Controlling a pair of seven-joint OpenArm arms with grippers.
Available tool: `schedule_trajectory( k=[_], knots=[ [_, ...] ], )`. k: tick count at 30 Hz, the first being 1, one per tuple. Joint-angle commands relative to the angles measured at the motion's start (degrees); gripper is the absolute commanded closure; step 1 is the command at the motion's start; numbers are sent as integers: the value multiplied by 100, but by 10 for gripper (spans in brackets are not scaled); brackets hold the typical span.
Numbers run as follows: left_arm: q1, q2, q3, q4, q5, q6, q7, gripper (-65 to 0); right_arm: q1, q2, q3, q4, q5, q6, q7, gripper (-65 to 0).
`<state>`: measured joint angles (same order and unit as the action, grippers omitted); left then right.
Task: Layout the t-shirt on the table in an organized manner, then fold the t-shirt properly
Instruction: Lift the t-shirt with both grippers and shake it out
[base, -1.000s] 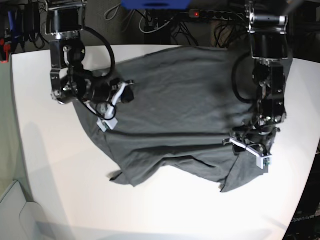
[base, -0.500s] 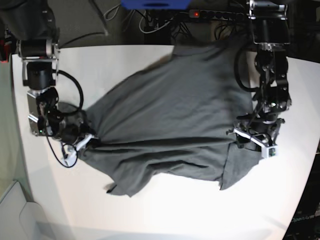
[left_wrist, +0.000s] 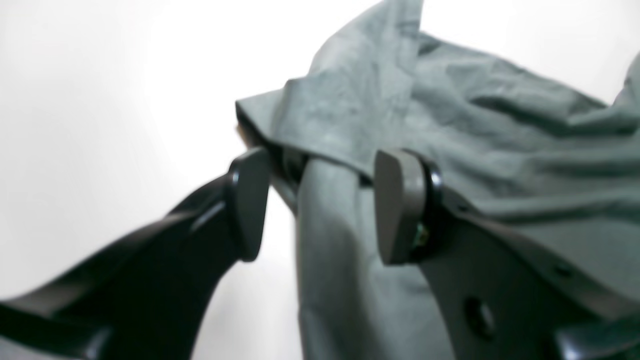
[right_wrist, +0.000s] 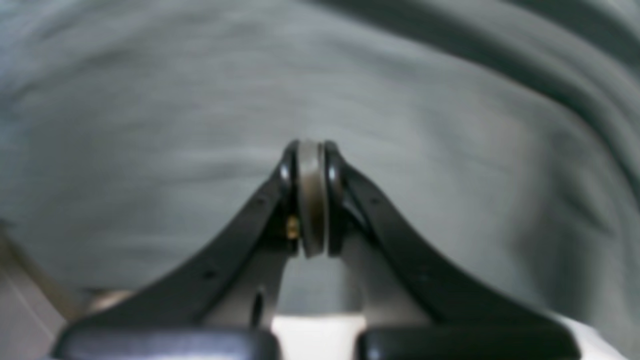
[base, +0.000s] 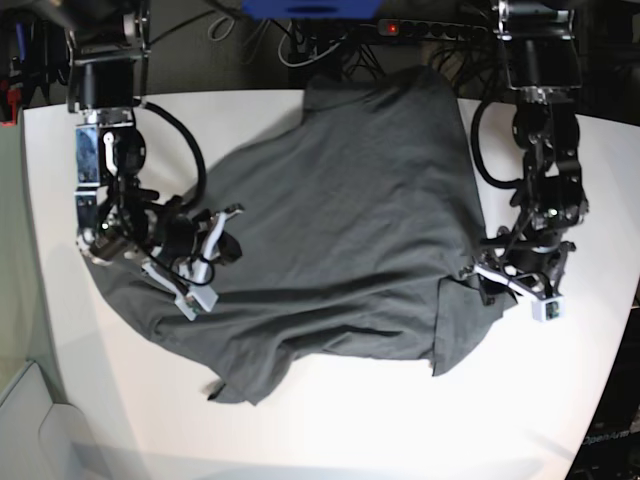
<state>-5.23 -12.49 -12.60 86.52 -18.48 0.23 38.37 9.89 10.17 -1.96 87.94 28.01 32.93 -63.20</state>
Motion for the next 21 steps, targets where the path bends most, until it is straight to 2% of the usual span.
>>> schedule_trajectory(
  k=[1, 4, 9, 15, 21],
  knots=[
    [-193, -65, -28, 82, -11, -1, -158, -329, -35, -11, 42, 151, -27, -18, -128, 0],
    [-263, -65, -28, 64, 6, -1, -158, -329, -378, -169, 33, 177, -36, -18, -208, 0],
    [-474, -65, 7, 38, 24, -1, -167, -329, -580, -222, -187, -16, -45, -27, -172, 0],
    [-1028, 5, 16, -885, 24, -1, -202, -329, -422, 86, -231, -1089, -63, -44, 452, 0],
    [-1573, 137, 25, -2177, 24, -19, -228, -329, 79, 244, -222, -2311, -942, -44, 1041, 0]
  ],
)
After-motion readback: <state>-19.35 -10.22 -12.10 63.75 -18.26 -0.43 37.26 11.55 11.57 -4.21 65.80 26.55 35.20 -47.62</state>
